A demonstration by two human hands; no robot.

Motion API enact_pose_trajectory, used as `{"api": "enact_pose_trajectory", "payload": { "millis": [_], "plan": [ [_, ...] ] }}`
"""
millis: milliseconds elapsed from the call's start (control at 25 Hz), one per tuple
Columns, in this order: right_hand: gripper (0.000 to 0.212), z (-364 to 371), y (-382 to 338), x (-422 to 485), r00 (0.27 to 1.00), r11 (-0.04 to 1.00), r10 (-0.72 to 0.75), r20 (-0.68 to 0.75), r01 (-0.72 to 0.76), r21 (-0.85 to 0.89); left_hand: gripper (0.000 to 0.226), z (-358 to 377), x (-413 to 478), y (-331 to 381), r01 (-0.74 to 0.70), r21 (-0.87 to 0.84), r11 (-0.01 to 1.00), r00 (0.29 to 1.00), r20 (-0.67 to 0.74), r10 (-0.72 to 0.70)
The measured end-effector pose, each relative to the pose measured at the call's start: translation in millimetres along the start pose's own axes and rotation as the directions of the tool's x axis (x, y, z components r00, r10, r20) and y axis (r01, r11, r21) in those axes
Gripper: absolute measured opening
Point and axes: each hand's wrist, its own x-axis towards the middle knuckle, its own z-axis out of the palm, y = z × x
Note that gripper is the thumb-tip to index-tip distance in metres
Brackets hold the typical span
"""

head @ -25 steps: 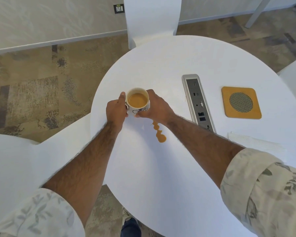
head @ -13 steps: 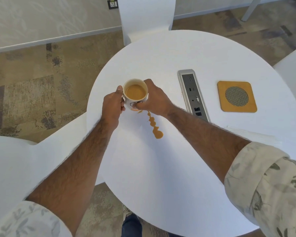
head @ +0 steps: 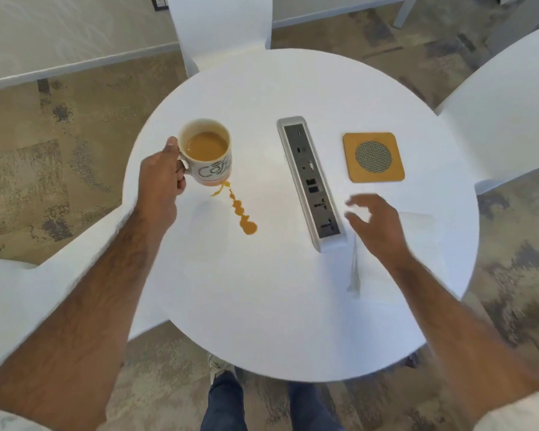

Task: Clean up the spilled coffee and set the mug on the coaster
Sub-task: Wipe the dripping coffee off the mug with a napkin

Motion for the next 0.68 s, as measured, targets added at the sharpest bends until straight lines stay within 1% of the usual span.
{"api": "enact_pose_trajectory", "payload": {
  "millis": [80,120,160,240,280,320,360,400,520,560,680],
  "plan": [
    [0.020,-20,44,-40,0.994,0.985,0.108,-0.007,-0.108,-0.133,0.035,-1,-4,0,-0.015,-0.031,0.999,1.000,0.015,0.015],
    [0.027,-24,60,-56,0.987,0.967,0.158,0.028,-0.149,-0.207,0.034,-2,-6,0,-0.020,-0.037,0.999,1.000,0.019,0.020],
    [0.045,-25,72,-70,0.977,0.942,0.190,0.093,-0.155,-0.298,0.034,-2,-8,2,-0.020,-0.037,0.999,1.000,0.018,0.021],
    [0.088,-21,86,-89,0.944,0.866,0.208,0.257,-0.055,-0.498,0.034,-1,-13,4,-0.018,-0.025,1.000,1.000,0.011,0.019],
    [0.103,-19,89,-96,0.923,0.828,0.224,0.313,-0.011,-0.560,0.034,0,-16,6,-0.018,-0.021,1.000,1.000,0.007,0.018],
    [0.109,-16,89,-101,0.909,0.806,0.236,0.343,0.015,-0.592,0.033,1,-18,7,-0.016,-0.023,1.000,1.000,-0.002,0.016],
    [0.108,-12,89,-103,0.905,0.796,0.239,0.353,0.026,-0.605,0.032,2,-21,8,-0.016,-0.028,0.999,1.000,-0.013,0.016],
    [0.103,-9,88,-106,0.907,0.794,0.236,0.348,0.026,-0.607,0.032,3,-24,9,-0.020,-0.032,0.999,1.000,-0.021,0.019],
    [0.078,-4,84,-105,0.932,0.822,0.223,0.286,-0.023,-0.569,0.031,6,-34,11,-0.030,-0.022,0.999,0.999,-0.029,0.029],
    [0.073,-4,84,-104,0.935,0.835,0.213,0.284,-0.023,-0.550,0.031,6,-36,12,-0.027,-0.010,1.000,0.999,-0.031,0.026],
    [0.068,-9,85,-101,0.933,0.867,0.195,0.303,-0.020,-0.497,0.032,8,-41,17,-0.017,-0.005,1.000,0.999,-0.030,0.017]
  ]
}}
